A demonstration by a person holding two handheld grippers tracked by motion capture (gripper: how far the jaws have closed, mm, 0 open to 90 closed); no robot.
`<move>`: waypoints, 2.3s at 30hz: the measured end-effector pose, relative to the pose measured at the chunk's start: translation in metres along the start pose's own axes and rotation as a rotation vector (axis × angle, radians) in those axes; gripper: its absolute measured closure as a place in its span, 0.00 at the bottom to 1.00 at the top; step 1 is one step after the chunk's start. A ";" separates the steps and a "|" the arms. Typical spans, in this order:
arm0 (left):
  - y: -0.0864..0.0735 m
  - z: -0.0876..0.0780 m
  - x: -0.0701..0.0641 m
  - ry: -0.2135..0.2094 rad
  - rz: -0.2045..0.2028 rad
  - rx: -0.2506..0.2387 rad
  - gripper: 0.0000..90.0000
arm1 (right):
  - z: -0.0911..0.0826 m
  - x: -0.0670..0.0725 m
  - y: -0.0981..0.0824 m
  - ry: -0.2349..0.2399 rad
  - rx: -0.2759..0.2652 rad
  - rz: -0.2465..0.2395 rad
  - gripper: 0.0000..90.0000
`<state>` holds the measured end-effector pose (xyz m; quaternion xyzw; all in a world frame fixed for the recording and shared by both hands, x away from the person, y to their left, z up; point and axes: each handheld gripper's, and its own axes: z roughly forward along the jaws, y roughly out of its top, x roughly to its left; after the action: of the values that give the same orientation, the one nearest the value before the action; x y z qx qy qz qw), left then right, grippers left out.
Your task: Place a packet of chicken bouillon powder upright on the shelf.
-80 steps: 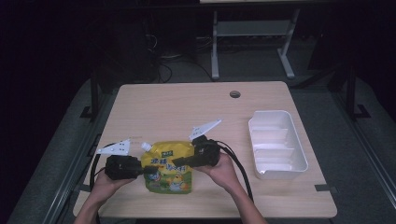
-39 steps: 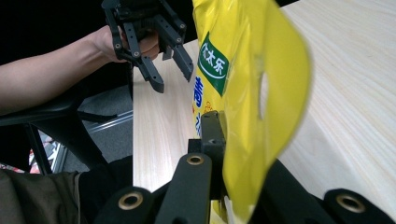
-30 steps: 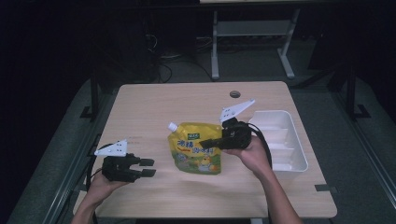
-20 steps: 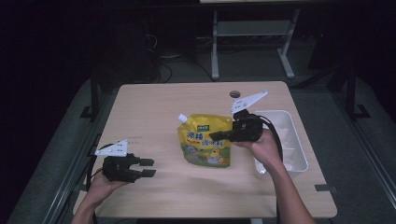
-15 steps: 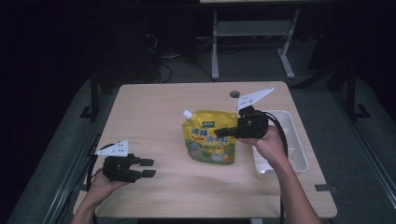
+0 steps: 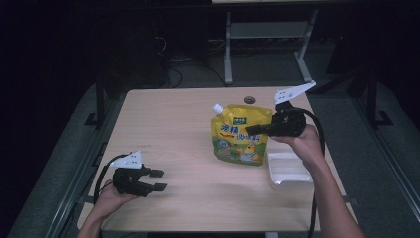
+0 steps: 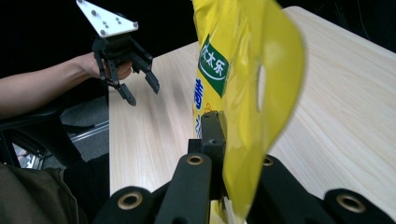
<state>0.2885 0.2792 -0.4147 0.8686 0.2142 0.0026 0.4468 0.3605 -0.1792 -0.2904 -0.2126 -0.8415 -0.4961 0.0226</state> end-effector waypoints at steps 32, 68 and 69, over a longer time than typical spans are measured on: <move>-0.002 0.006 0.004 0.038 -0.009 0.027 0.38 | -0.059 -0.042 -0.013 -0.101 -0.007 0.039 0.99; -0.004 0.012 0.008 0.022 -0.039 0.022 0.37 | -0.089 -0.080 -0.054 -0.266 0.069 0.120 0.99; -0.005 0.012 0.008 0.021 -0.040 0.022 0.37 | -0.089 -0.080 -0.054 -0.266 0.069 0.120 0.99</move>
<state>0.2963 0.2751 -0.4269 0.8691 0.2360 0.0005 0.4348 0.3979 -0.3033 -0.3097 -0.3255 -0.8394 -0.4321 -0.0524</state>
